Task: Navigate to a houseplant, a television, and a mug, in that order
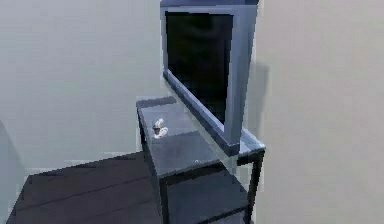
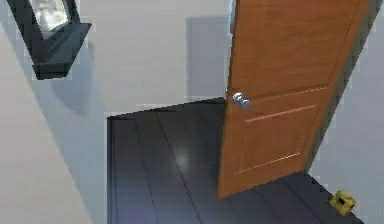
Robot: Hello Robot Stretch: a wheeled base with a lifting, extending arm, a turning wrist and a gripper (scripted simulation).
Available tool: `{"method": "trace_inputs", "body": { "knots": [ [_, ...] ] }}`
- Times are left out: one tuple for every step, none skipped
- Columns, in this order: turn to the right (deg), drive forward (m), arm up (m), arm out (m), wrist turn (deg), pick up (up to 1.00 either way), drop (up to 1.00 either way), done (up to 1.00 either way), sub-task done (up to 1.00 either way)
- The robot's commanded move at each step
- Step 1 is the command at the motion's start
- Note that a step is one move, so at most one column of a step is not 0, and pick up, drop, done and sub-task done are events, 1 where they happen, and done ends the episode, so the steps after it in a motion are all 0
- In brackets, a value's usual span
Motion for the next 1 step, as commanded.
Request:
{"method": "trace_inputs", "body": {
  "knots": [
    [0.0,0.00,0.00,0.00,0.0,0.00,0.00,0.00,1.00]
  ]
}}
